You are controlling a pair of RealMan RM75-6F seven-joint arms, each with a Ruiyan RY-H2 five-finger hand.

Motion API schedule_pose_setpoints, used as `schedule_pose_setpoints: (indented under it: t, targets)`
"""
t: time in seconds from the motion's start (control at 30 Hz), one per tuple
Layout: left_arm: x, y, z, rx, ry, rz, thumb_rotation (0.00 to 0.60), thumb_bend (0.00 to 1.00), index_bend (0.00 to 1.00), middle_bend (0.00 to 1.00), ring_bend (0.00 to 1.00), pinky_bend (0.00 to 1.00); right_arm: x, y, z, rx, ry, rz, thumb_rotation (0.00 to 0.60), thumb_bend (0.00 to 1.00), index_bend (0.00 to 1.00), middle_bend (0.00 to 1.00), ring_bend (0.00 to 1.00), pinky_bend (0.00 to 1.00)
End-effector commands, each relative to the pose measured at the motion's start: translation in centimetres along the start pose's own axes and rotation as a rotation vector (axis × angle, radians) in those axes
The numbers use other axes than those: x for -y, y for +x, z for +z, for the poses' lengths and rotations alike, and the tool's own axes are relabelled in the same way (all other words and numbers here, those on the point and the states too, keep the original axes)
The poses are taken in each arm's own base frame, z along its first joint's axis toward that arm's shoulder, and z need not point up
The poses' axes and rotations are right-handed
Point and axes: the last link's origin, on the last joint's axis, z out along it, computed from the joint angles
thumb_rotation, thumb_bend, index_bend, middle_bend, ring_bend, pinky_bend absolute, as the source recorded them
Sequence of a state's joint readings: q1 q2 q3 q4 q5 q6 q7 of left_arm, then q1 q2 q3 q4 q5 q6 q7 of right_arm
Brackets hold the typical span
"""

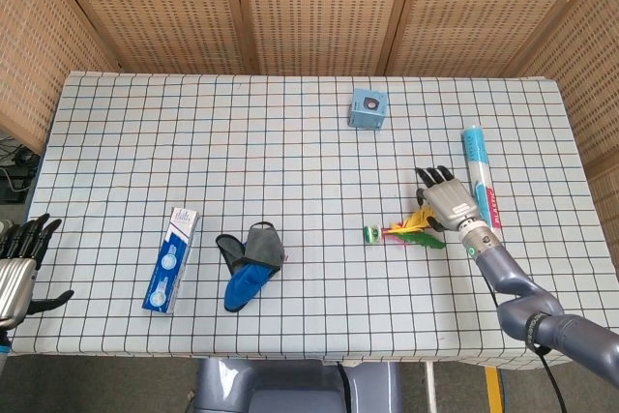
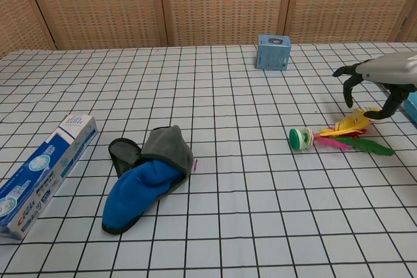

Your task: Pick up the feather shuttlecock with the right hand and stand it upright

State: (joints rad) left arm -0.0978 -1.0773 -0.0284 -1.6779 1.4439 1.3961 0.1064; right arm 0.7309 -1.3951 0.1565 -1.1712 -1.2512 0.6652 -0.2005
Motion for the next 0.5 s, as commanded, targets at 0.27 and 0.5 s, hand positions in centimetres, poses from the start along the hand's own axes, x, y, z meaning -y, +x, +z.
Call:
schedule_pose_setpoints:
  t: [0.27, 0.5]
  targets:
    - [-0.2, -0.1, 0.0, 0.004, -0.002, 0.003, 0.6, 0.0, 0.0, 0.0, 0.0, 0.0, -0.3, -0.5, 0.1, 0.024, -0.011, -0.028, 0.6, 0.55, 0.44, 0.0, 0.0, 0.0]
    - [-0.2, -0.2, 0.0, 0.005, -0.002, 0.004, 0.6, 0.0, 0.0, 0.0, 0.0, 0.0, -1.2, -1.2, 0.2, 0.049, -0.046, -0.04, 0.6, 0.55, 0.46, 0.0, 0.0, 0.0]
